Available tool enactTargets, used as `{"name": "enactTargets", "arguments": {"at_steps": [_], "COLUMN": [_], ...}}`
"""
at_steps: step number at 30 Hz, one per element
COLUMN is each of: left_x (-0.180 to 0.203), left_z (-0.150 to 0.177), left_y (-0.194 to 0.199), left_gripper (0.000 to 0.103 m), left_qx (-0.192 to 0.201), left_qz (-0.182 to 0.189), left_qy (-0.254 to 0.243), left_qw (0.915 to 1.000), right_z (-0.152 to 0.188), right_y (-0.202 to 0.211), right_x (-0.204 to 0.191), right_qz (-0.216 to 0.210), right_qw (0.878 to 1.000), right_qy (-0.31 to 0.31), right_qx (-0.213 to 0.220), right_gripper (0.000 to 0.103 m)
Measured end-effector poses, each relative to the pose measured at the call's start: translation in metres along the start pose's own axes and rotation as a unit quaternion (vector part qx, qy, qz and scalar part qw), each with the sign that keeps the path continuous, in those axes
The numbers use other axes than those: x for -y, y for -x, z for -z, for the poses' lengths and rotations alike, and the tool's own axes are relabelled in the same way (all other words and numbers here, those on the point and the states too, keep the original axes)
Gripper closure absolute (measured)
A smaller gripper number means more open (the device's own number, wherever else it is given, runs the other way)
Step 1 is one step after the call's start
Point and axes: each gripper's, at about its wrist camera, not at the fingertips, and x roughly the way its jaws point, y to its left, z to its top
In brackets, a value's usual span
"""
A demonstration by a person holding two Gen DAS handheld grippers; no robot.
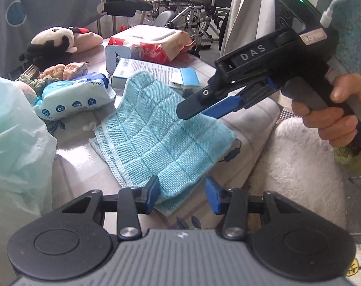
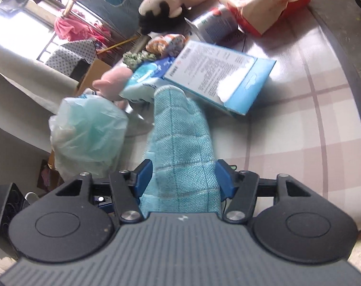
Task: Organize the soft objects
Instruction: 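Fold the teal towel with the right tool toward the left tool, then fold the teal towel again with the right tool over the left tool's edge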
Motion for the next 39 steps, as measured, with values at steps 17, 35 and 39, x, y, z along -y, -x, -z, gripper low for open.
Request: {"name": "enactTargets", "arguments": {"at_steps": [17, 35, 39], "left_x": [0.018, -0.026, -0.031], "left_z": [-0.011, 0.02, 0.021], "left_y": [-0.012, 0.036, 0.058], "left_gripper": [0.059, 0.055, 0.053], "left_qx": [0.025, 0.037, 0.07], "left_qz": [0.048, 0.034, 0.023], "left_qy": [-0.027, 0.043, 0.045], "left_qw": [0.9982, 0.9978, 0.9963], "right_z": [0.0, -0.011, -0.014], "right_y": [0.01, -0.056, -0.073], "right_x": [-0.022, -0.058, -0.047], "right_qz": [-0.011, -0.05, -0.075], "right_qw": [1.0, 0.991, 0.987], "right_qy": [0.015, 0.033, -0.024], "right_qx": [-0.003, -0.119, -0.14], "right_gripper": [0.094, 0.09, 0.079]}}
